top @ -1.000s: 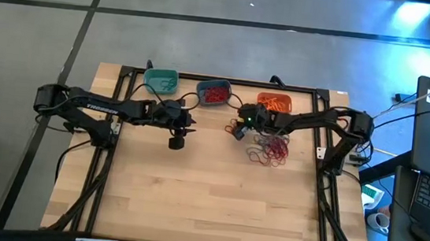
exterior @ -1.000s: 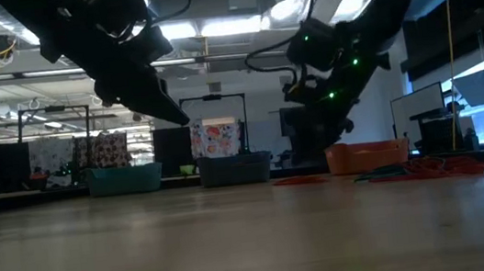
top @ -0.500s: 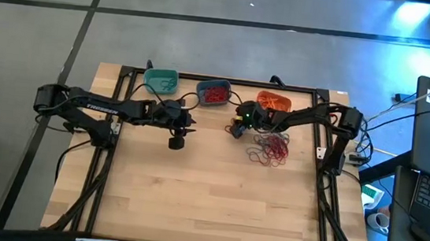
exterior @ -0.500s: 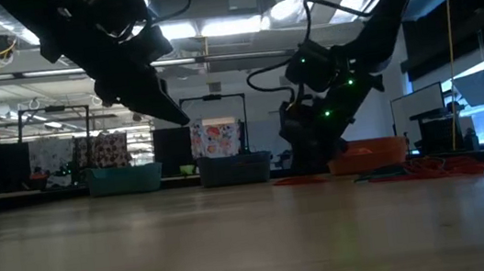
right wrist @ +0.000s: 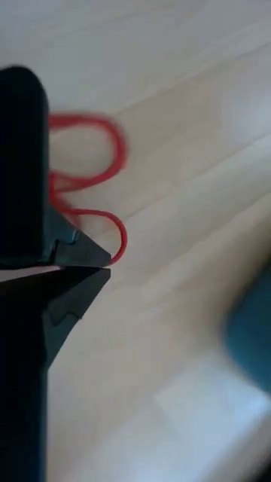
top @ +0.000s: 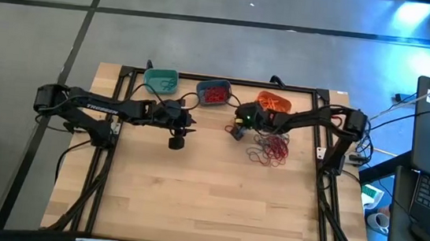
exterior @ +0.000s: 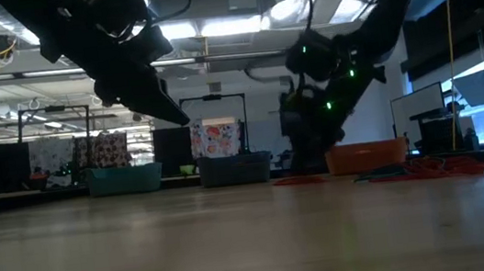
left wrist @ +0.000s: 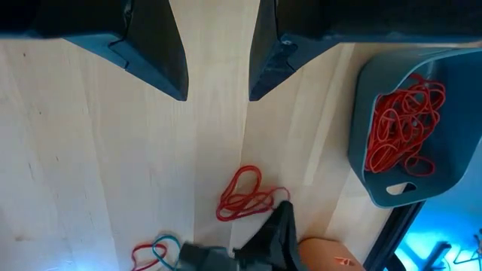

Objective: Sort rubber bands into baskets

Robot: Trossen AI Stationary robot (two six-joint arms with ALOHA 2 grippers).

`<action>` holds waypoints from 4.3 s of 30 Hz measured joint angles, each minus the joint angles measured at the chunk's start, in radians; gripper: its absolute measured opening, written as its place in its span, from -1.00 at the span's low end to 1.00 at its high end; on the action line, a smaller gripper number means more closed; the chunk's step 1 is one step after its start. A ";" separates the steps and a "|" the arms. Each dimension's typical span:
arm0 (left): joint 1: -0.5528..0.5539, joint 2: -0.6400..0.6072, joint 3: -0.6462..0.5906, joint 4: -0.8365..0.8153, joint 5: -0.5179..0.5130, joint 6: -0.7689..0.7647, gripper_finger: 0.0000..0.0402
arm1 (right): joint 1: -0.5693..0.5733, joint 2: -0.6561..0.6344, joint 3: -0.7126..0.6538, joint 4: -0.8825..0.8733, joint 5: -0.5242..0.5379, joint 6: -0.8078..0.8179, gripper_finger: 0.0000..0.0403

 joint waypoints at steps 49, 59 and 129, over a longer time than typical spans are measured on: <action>0.000 0.000 0.000 0.005 0.000 0.011 -0.31 | -0.079 0.054 0.088 0.896 0.006 -0.259 -0.97; 0.000 0.000 0.000 0.003 0.000 0.009 -0.31 | -0.107 0.171 0.283 0.456 0.044 -0.241 -0.97; 0.000 0.000 0.000 -0.017 0.000 0.010 -0.31 | -0.039 0.150 0.235 -0.187 -0.025 -0.117 -0.94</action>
